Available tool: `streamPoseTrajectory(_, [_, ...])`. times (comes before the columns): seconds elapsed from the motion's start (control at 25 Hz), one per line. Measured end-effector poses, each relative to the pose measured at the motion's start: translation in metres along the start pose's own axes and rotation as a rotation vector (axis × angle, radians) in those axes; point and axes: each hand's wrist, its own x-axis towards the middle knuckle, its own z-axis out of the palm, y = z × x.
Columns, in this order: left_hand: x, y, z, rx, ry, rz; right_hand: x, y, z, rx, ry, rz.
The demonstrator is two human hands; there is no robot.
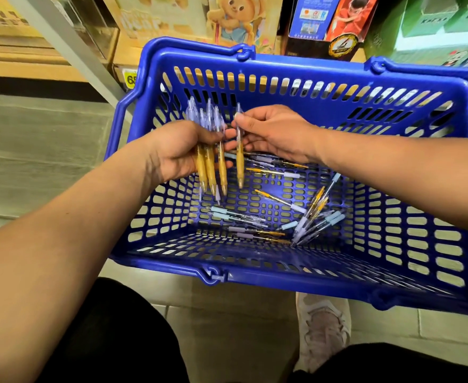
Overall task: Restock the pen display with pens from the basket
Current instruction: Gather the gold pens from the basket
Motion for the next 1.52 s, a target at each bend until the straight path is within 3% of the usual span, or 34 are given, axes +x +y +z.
streamPoseTrajectory(0.2, [-0.001, 0.001, -0.003, 0.010, 0.023, -0.021, -0.004, -0.003, 0.005, 0.012, -0.033, 0.003])
streamPoseTrajectory(0.36, [-0.001, 0.002, -0.001, 0.063, 0.010, -0.040, -0.004, -0.011, 0.008, 0.023, 0.054, 0.000])
streamPoseTrajectory(0.72, [0.002, -0.003, -0.001, 0.135, 0.000, 0.035, -0.004, -0.012, 0.012, -0.253, 0.190, 0.020])
streamPoseTrajectory(0.96, [0.001, -0.006, 0.003, 0.119, -0.012, 0.038, -0.004, -0.013, 0.014, -0.045, 0.133, 0.050])
streamPoseTrajectory(1.12, [-0.002, -0.003, 0.000, 0.146, 0.075, 0.070, -0.002, -0.013, 0.004, 0.035, 0.037, 0.046])
streamPoseTrajectory(1.2, [-0.004, 0.000, -0.003, 0.136, 0.128, 0.072, -0.001, -0.008, -0.010, -0.189, 0.077, 0.097])
streamPoseTrajectory(1.32, [-0.007, 0.005, -0.005, 0.057, 0.177, 0.068, 0.001, 0.016, -0.028, -0.854, 0.202, 0.266])
streamPoseTrajectory(1.4, [-0.009, 0.007, -0.008, 0.012, 0.212, 0.079, 0.007, 0.038, -0.029, -1.241, 0.184, 0.290])
streamPoseTrajectory(1.52, [-0.011, 0.006, -0.009, 0.007, 0.221, 0.091, 0.022, 0.062, -0.021, -1.453, 0.110, 0.211])
